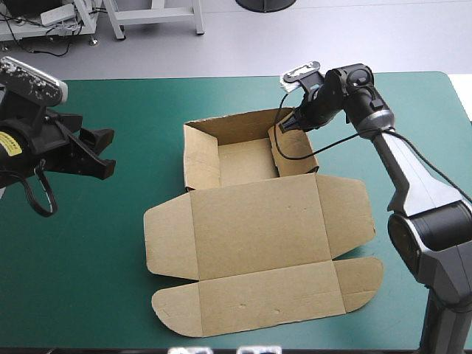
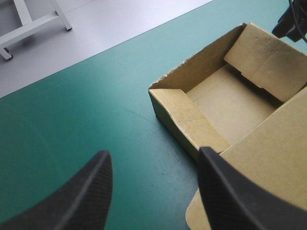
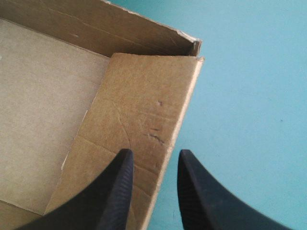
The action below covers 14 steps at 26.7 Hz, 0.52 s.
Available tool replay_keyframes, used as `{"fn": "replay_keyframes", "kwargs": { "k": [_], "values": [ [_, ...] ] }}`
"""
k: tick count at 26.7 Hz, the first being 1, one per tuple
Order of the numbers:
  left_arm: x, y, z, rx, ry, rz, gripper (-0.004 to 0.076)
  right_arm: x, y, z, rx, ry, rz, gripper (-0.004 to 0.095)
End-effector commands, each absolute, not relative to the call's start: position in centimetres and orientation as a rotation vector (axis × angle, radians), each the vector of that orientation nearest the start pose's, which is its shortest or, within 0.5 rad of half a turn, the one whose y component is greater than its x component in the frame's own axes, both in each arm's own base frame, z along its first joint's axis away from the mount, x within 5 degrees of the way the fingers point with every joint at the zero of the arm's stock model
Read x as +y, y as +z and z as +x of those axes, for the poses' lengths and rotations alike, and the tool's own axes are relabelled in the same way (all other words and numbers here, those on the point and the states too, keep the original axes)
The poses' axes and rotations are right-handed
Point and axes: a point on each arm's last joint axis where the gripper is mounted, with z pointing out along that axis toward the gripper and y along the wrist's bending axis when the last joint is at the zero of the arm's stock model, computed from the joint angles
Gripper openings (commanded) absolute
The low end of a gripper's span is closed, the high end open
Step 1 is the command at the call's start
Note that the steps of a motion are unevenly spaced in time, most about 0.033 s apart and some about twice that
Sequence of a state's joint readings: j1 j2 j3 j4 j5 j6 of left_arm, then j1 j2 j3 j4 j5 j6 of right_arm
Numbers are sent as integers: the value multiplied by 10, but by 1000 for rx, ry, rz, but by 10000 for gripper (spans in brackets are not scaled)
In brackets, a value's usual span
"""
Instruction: Fold the box
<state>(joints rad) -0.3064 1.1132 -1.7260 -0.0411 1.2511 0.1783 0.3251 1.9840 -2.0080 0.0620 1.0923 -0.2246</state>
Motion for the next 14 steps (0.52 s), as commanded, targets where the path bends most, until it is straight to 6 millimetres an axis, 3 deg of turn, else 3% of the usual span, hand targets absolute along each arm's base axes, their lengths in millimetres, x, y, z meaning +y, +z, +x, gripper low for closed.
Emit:
{"fn": "replay_keyframes", "kwargs": {
  "k": [1, 6, 14],
  "values": [
    [-48, 527, 139, 2052, -127, 522, 384, 141, 377, 409, 2371, 107, -665, 305],
    [-43, 533, 122, 2008, -128, 512, 384, 144, 360, 416, 2420, 118, -676, 304],
    [-34, 541, 93, 1943, -139, 484, 374, 152, 306, 435, 2571, 131, -712, 304]
  ]
}}
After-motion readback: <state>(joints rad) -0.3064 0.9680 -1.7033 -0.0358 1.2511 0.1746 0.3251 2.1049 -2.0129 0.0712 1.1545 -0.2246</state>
